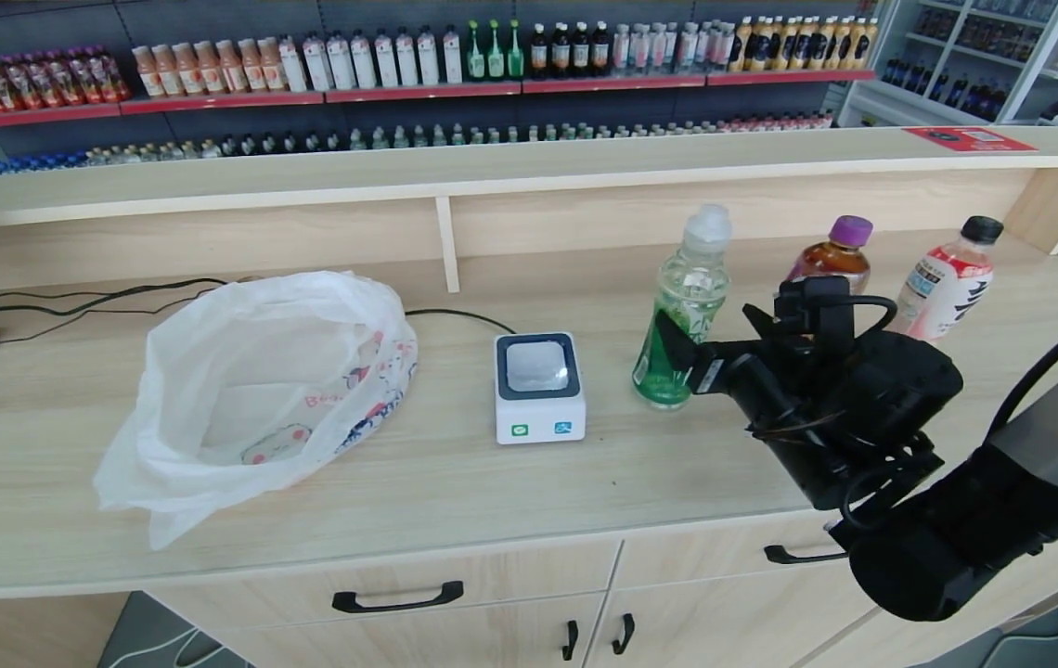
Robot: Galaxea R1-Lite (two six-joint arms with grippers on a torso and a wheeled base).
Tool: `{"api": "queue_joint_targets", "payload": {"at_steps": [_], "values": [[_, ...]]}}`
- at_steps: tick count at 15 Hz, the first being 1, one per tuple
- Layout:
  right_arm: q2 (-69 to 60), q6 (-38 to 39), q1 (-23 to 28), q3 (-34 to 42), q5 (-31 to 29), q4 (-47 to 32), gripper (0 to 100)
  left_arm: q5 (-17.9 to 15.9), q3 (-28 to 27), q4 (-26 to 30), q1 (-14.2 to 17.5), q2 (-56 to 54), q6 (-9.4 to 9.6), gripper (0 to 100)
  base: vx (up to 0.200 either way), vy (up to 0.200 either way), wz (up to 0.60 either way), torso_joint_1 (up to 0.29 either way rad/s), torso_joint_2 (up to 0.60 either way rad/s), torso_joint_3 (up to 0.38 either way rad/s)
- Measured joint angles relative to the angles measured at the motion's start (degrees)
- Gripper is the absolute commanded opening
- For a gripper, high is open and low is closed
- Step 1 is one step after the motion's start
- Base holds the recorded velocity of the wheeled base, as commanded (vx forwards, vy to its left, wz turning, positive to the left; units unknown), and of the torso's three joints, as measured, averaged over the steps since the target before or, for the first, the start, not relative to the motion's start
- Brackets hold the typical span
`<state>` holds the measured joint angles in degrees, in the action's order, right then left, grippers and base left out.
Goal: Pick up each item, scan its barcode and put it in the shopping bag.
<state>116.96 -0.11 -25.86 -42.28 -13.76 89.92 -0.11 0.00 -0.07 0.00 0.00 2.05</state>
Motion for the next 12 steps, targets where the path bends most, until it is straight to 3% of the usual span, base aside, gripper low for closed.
{"api": "queue_joint_targets", "payload": {"at_steps": [12], "values": [[6.47, -4.07, -2.52, -10.67, -0.06, 0.07, 100, 0.01, 0.00, 0.00, 0.00, 0.00, -1.01, 100, 0.000, 0.000, 0.00, 0.000, 0.00, 0.000]]}}
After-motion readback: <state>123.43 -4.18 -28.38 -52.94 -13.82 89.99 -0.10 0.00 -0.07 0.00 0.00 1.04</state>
